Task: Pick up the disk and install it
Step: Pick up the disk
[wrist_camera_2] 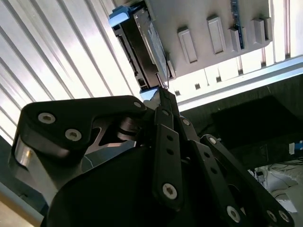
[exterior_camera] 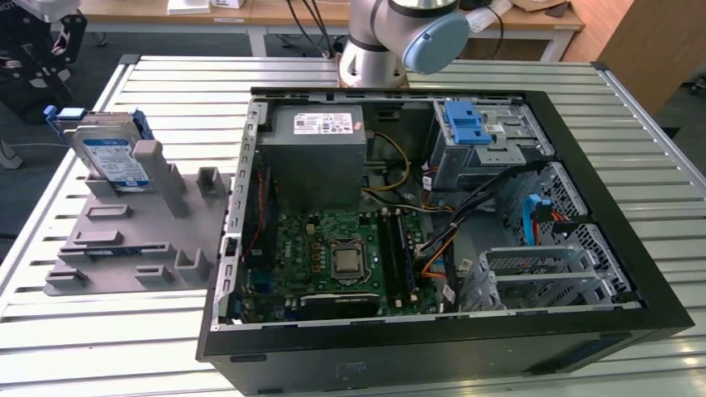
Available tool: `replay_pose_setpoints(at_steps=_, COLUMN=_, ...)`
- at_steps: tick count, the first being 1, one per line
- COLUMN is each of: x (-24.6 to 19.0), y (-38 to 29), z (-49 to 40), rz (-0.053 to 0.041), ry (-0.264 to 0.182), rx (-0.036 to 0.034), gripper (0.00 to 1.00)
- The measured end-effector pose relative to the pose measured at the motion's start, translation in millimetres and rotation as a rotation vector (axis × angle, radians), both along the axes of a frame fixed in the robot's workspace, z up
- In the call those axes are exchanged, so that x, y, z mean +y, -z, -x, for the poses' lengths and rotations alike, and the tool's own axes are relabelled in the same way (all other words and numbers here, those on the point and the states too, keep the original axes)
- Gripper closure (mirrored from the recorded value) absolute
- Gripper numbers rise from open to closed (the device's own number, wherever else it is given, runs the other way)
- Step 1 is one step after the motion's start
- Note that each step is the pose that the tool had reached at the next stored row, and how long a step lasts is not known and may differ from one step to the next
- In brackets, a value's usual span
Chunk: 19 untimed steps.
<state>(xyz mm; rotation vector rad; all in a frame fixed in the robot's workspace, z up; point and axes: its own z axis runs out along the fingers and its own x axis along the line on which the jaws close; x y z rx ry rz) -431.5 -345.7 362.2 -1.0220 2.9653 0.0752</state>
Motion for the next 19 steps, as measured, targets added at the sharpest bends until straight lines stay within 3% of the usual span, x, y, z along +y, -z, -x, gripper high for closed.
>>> replay_pose_setpoints(at_steps=6, x=0.0, y=0.0, z=0.0, rz=0.0001, ry=-0.088, rx=0.0001, gripper=0.89)
replay_pose_setpoints(at_steps=19, x=0.0, y=0.0, z=0.0, rz=0.0, ry=-0.099, rx=0.0, gripper=0.89)
